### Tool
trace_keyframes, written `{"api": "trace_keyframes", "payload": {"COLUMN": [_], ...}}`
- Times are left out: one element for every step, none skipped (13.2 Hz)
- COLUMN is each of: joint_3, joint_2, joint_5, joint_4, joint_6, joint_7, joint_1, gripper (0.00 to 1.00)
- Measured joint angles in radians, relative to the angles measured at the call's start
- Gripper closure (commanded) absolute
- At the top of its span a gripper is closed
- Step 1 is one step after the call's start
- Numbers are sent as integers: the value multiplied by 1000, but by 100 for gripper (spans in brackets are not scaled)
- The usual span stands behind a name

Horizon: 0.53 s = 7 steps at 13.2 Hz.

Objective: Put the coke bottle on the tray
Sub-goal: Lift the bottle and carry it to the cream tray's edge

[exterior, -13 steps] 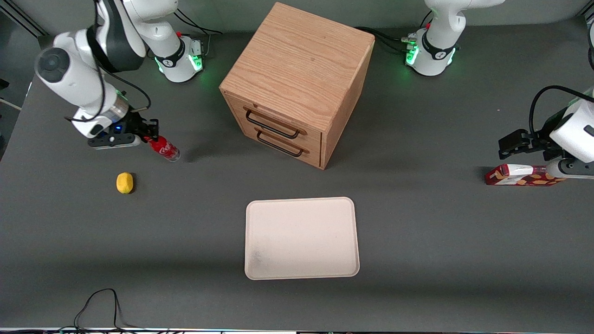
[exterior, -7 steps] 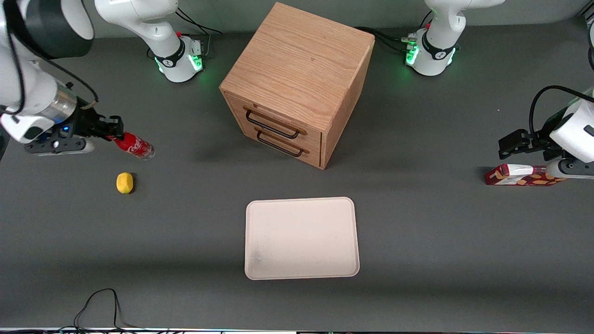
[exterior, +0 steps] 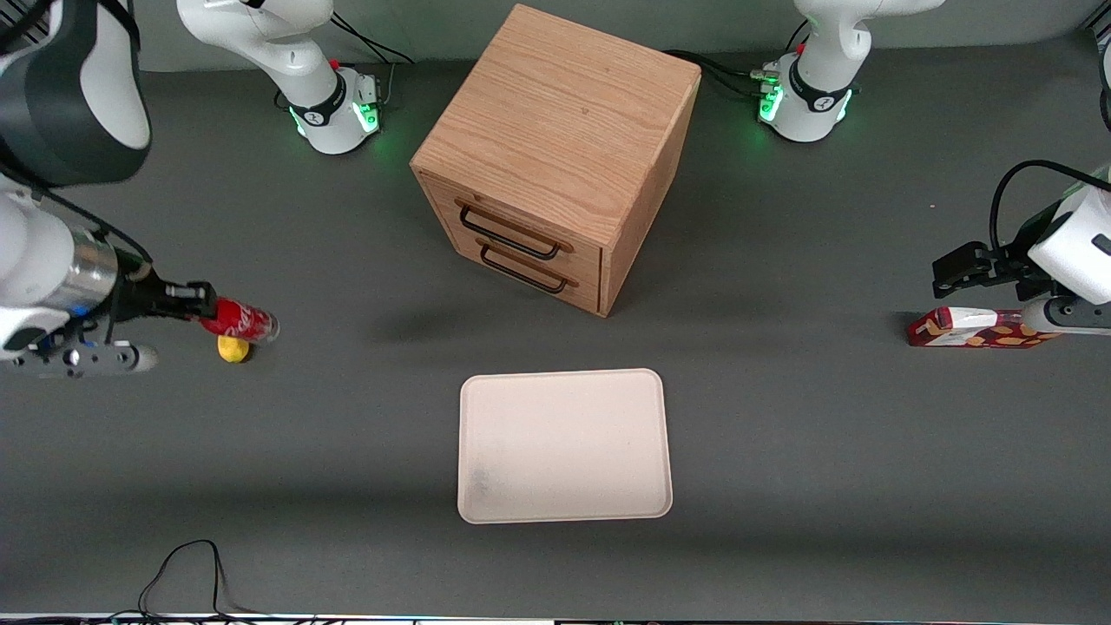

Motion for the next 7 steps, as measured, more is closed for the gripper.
{"api": "trace_keyframes", "payload": {"joint_3": [27,53,69,76,78,79,79], "joint_2": [67,133,196,251,292,329,358], "joint_5": [0,0,0,0,0,0,0], "joint_4": [65,124,182,227,253,272,285], "joint_6": [-1,3,20,64,124,184,230], "joint_7": [41,88,129,170,210,246,269], "joint_1": [3,12,29,52,74,95,113], "gripper": [100,100,100,100,100,100,100]}}
